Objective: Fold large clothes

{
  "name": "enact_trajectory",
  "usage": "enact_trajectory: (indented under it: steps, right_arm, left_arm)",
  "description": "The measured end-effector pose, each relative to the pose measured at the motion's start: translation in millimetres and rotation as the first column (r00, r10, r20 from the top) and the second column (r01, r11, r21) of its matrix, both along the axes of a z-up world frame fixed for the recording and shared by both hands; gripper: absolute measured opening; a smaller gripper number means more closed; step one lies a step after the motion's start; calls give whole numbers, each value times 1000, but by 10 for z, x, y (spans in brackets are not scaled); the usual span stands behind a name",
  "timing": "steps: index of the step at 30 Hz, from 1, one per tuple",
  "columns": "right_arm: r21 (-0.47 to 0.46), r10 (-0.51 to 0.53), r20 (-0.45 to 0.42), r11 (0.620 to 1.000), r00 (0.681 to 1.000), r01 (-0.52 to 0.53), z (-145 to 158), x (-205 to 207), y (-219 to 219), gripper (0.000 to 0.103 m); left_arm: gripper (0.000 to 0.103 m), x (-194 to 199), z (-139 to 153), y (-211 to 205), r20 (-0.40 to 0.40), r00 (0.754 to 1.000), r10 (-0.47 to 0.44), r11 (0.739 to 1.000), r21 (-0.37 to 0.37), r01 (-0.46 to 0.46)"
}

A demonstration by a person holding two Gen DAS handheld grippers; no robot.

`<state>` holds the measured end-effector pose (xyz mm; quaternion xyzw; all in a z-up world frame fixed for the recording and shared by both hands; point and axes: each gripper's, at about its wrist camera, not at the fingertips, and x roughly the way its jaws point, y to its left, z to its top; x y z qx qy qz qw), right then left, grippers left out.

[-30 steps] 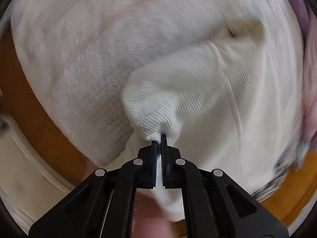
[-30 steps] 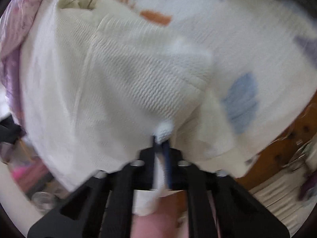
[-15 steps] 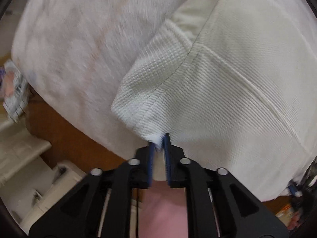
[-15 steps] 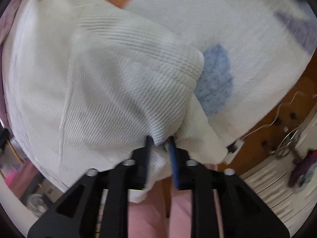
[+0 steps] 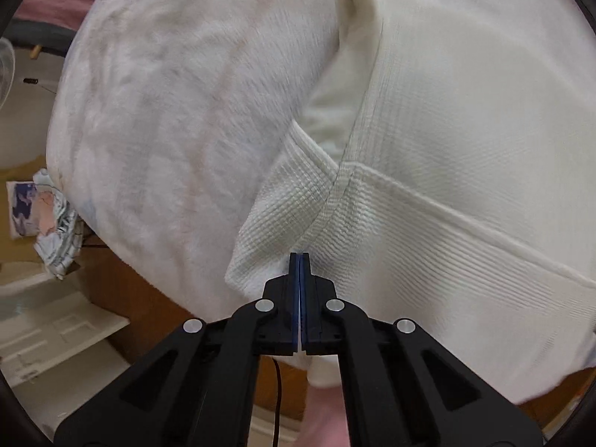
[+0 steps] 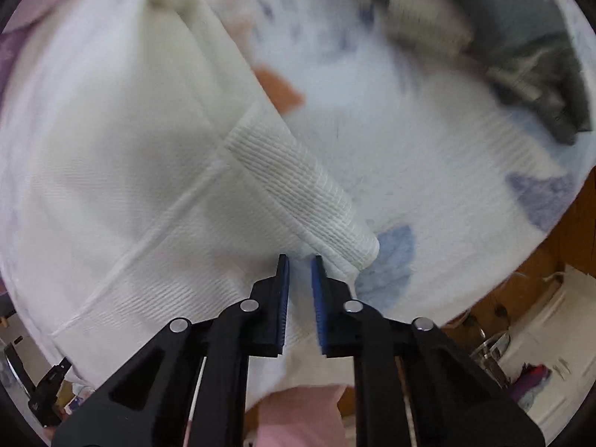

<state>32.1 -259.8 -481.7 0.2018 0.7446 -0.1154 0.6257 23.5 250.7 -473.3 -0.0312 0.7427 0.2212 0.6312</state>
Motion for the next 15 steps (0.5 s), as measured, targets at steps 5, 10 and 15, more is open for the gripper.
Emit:
enact_trajectory:
  steps: [5, 10, 15]
  right_arm:
    - [-49, 54, -19, 997, 998, -55, 96, 83, 210, 14]
    - [-24, -20, 3, 1000, 1000, 20, 335, 77, 203, 75]
    - [-53, -50, 13, 997, 999, 51, 518, 151, 60, 87]
  left_arm:
    - [1, -3, -47, -71, -7, 999, -44, 998, 41, 44]
    - [49, -33, 219, -70, 42, 998, -37, 999, 12, 37]
    - [61, -19, 469, -118, 71, 995, -72, 997, 31, 70]
